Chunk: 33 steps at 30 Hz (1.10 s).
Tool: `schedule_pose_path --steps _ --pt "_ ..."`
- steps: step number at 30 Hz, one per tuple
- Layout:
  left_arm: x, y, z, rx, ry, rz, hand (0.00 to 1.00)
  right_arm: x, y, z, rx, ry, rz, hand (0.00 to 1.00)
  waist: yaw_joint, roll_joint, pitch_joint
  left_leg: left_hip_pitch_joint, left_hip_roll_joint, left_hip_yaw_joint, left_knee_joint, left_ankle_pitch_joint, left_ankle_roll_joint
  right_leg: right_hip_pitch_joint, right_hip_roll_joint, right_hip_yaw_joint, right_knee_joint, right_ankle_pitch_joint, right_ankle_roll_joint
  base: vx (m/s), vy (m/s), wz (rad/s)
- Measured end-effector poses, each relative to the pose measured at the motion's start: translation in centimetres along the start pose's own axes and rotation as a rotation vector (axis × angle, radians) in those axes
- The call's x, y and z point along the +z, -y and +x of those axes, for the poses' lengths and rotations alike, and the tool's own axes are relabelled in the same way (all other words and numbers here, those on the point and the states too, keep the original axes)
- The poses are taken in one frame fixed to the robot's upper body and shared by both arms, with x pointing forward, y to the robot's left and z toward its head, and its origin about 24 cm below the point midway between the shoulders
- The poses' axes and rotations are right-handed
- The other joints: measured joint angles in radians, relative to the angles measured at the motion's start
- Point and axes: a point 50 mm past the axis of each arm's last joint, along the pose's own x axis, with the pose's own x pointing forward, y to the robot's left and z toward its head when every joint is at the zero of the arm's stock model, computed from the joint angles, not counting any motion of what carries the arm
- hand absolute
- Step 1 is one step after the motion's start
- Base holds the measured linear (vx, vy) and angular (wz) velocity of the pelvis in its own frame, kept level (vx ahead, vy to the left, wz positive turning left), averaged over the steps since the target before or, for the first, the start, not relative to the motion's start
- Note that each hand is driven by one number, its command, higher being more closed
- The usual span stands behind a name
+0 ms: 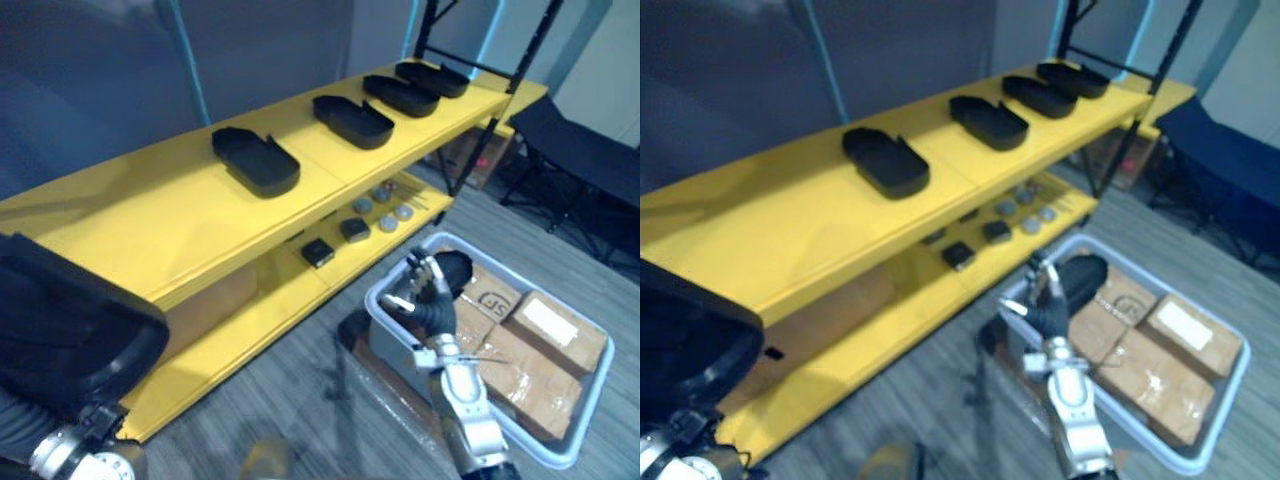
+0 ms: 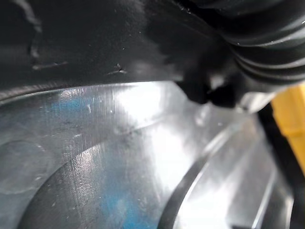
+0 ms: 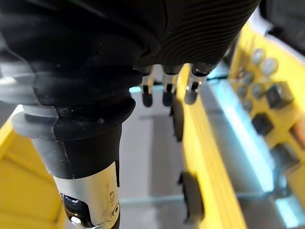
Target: Walk over and take plastic housings, then place them on the shelf
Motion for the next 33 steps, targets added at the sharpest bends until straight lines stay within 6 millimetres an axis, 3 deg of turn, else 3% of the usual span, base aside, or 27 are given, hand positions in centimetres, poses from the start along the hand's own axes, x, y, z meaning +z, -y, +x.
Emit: schedule_pose_path --steps 1,2,4,6,7,8,12,14,19,24,27,29,30,31,32,33 --pt "0.1 0.4 0.1 -0.024 0.008 -0.016 1.00 0.2 0.0 0.0 0.006 0.012 -0.010 0.00 -0.001 -0.001 0.000 -0.013 -0.006 -0.009 0.002 0.004 0.001 -0.019 -0.006 0.022 0.025 -0.015 -0.013 -0.04 0.078 0.48" --pt "0.3 1.3 0.3 -0.068 0.030 -0.039 1.00 0.5 0.0 0.0 0.013 0.034 -0.032 0.00 -0.013 0.001 0.006 -0.031 -0.023 -0.044 0.004 0.016 -0.001 -0.035 -0.009 0.075 0.063 -0.042 -0.056 -0.06 0.076 0.92" --pt "0.9 4.6 0.8 -0.231 0.082 -0.133 1.00 1.0 0.3 0.1 0.034 0.061 -0.116 0.00 -0.060 -0.012 0.023 -0.044 -0.065 -0.126 -0.020 0.061 0.004 -0.080 -0.034 0.188 0.182 -0.051 -0.067 -0.05 0.079 1.29" --pt "1.9 6.6 1.3 -0.346 0.158 -0.198 1.00 1.6 0.7 0.3 0.042 0.106 -0.176 0.00 -0.064 -0.017 0.033 -0.045 -0.080 -0.158 -0.062 0.100 0.006 -0.116 -0.051 0.215 0.249 -0.082 -0.074 -0.01 -0.028 0.70" --pt "2.5 7.3 1.7 -0.376 0.212 -0.220 1.00 2.5 0.8 1.0 0.051 0.168 -0.211 0.00 -0.064 -0.040 0.044 -0.046 -0.091 -0.156 -0.072 0.116 0.004 -0.116 -0.062 0.216 0.246 -0.103 -0.070 0.00 -0.080 0.16" --pt "2.8 7.5 1.8 -0.381 0.236 -0.221 1.00 3.5 1.0 1.8 0.063 0.230 -0.246 0.00 -0.062 -0.035 0.062 -0.049 -0.090 -0.147 -0.070 0.119 0.000 -0.116 -0.063 0.216 0.232 -0.115 -0.051 -0.06 -0.091 -0.24" --pt "2.8 7.7 1.9 -0.382 0.249 -0.220 1.00 8.0 1.3 4.6 0.113 0.461 -0.336 0.00 -0.051 0.027 0.129 -0.063 -0.040 -0.097 -0.090 0.149 -0.025 -0.167 -0.025 0.243 0.201 -0.132 -0.016 -0.14 -0.084 -0.45" --pt "2.7 7.9 2.0 -0.378 0.253 -0.232 1.00 8.6 1.2 4.9 0.119 0.491 -0.344 0.00 -0.056 0.040 0.152 -0.086 -0.022 -0.101 -0.101 0.170 -0.037 -0.210 -0.016 0.246 0.231 -0.144 -0.010 -0.14 -0.109 -0.19" --pt "1.9 7.9 2.1 -0.345 0.228 -0.225 1.00 7.9 1.4 4.4 0.104 0.467 -0.337 0.00 -0.063 0.020 0.219 -0.084 -0.023 -0.108 -0.101 0.187 -0.050 -0.257 -0.043 0.258 0.349 -0.202 -0.022 -0.09 -0.089 0.03" --pt "1.3 7.3 1.9 -0.297 0.210 -0.183 1.00 6.1 1.4 3.2 0.049 0.417 -0.277 0.00 -0.075 0.020 0.234 -0.098 -0.065 -0.132 -0.060 0.169 -0.041 -0.241 -0.093 0.231 0.399 -0.235 -0.004 0.00 0.012 0.23" --pt "1.5 6.8 2.3 -0.270 0.255 -0.120 1.00 6.0 1.5 3.1 0.002 0.436 -0.247 0.00 -0.066 0.023 0.233 -0.119 -0.098 -0.163 0.041 0.104 -0.027 -0.164 -0.120 0.170 0.395 -0.265 0.014 0.04 0.078 0.49" --pt "1.6 6.3 2.7 -0.249 0.273 -0.104 1.00 6.5 1.7 3.3 -0.037 0.470 -0.235 0.00 -0.039 0.019 0.231 -0.121 -0.116 -0.152 0.110 0.043 -0.001 -0.086 -0.135 0.121 0.361 -0.271 0.036 0.17 0.168 0.53" --pt "1.8 6.0 3.0 -0.239 0.287 -0.092 1.00 6.8 2.0 3.4 -0.082 0.485 -0.224 0.00 -0.026 0.004 0.214 -0.122 -0.117 -0.098 0.156 -0.005 0.028 -0.047 -0.145 0.110 0.380 -0.244 0.045 0.20 0.135 0.52" --pt "1.8 6.0 3.0 -0.237 0.289 -0.092 1.00 7.0 2.0 3.6 -0.088 0.498 -0.224 0.00 -0.019 0.004 0.211 -0.122 -0.124 -0.101 0.180 -0.022 0.025 -0.063 -0.165 0.137 0.438 -0.229 0.012 0.19 0.180 0.52" --pt "1.8 5.9 3.0 -0.227 0.288 -0.087 1.00 7.4 1.9 4.0 -0.094 0.514 -0.214 0.00 -0.017 0.004 0.205 -0.117 -0.136 -0.110 0.195 -0.040 0.037 -0.112 -0.186 0.194 0.547 -0.182 -0.070 0.10 0.206 0.49" --pt "1.9 6.0 3.0 -0.223 0.301 -0.063 1.00 7.8 1.7 4.5 -0.097 0.534 -0.192 0.00 -0.020 0.003 0.184 -0.107 -0.148 -0.134 0.192 -0.048 0.047 -0.180 -0.195 0.271 0.655 -0.069 -0.143 0.16 0.246 0.52"
